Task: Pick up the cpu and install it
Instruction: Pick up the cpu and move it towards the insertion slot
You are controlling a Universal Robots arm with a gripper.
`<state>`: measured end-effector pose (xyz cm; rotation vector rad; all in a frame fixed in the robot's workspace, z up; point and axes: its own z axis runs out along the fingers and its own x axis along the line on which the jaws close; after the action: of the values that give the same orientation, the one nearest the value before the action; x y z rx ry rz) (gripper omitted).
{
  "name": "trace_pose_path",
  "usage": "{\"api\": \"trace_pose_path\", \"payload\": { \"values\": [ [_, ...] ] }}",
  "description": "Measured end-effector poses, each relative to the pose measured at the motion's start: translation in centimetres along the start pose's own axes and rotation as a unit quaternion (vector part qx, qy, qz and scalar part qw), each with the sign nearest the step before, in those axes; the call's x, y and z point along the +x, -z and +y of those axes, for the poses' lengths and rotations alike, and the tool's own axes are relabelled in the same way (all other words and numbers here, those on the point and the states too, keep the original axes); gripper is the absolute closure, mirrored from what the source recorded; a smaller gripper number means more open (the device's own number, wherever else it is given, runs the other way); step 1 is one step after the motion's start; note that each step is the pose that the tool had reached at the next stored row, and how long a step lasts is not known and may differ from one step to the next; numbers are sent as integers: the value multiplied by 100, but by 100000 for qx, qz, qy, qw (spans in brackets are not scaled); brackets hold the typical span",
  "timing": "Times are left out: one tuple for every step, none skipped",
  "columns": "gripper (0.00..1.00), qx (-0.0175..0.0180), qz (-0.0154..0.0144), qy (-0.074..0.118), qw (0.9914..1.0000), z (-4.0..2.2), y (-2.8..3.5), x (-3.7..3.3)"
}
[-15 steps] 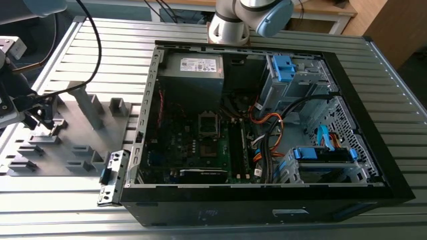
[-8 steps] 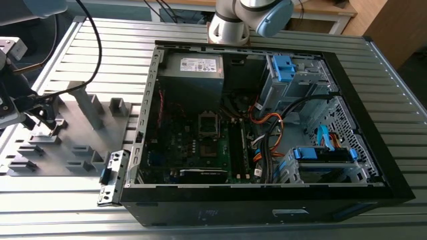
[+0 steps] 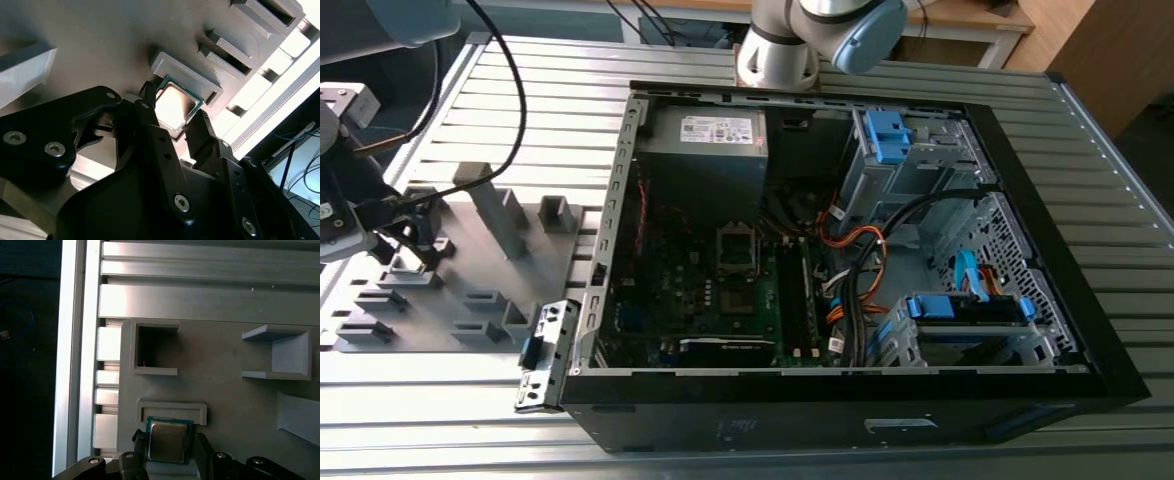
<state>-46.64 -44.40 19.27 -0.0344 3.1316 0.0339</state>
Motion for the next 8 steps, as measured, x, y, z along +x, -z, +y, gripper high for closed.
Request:
{"api": "trace_pose_path", "payload": {
  "values": [
    [49, 15, 12, 0, 100000, 0, 0, 0],
    [49, 22, 8, -1, 100000, 0, -3, 0],
    [49, 22, -10, 0, 100000, 0, -9, 0],
    [49, 41, -16, 1, 100000, 0, -16, 0],
    [49, 71, -13, 0, 100000, 1, -21, 0],
    [49, 109, -6, -3, 100000, 1, -25, 1],
    [49, 140, 8, -2, 100000, 1, -26, 2],
    [49, 142, 8, 0, 100000, 1, -26, 2]
  ]
}}
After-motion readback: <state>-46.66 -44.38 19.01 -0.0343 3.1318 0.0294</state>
